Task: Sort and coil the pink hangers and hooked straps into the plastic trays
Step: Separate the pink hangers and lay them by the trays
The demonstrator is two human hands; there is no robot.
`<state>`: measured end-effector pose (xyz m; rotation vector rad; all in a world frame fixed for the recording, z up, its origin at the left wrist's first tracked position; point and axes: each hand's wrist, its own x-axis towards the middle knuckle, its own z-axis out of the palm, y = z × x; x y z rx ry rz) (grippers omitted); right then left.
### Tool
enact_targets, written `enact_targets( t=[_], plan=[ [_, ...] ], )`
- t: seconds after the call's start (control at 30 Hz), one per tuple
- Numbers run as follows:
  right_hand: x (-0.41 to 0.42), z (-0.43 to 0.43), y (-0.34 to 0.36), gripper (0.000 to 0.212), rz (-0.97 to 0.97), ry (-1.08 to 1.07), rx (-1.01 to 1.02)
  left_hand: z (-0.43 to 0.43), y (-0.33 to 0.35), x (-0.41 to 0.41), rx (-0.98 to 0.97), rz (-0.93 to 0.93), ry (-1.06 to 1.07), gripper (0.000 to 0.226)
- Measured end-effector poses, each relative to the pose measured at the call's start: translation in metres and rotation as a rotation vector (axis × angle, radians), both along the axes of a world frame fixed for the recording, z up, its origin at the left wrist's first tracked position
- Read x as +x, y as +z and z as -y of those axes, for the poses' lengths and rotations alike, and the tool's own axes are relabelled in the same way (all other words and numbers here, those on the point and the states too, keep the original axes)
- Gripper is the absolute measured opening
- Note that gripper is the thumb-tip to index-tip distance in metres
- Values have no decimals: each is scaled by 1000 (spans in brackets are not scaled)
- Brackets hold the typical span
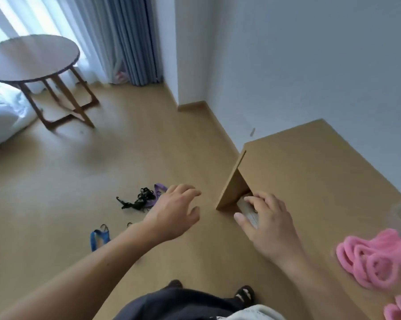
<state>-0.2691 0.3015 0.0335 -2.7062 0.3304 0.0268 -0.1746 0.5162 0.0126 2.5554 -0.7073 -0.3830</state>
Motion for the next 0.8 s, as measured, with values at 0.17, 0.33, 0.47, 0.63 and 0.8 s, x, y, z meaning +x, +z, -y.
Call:
enact_targets(
  t=[0.17, 0.33, 0.47, 0.63, 0.8],
  plan=[
    [51, -64, -1, 50, -39, 279, 21, -92, -2, 9, -16, -23, 303, 42],
    [100, -101, -10, 51, -81, 474, 54, -143, -8, 15, 12, -47, 542, 42],
    [142, -125, -18, 51, -97, 602, 123, -167, -10, 23, 3, -64, 723, 40],
    [188, -160, -34, 49, -146, 750, 117, -187, -23, 35, 25, -88, 842, 43],
    [221, -197, -50, 48, -195, 843, 100, -211, -44, 43, 4, -144, 926, 43]
  ],
)
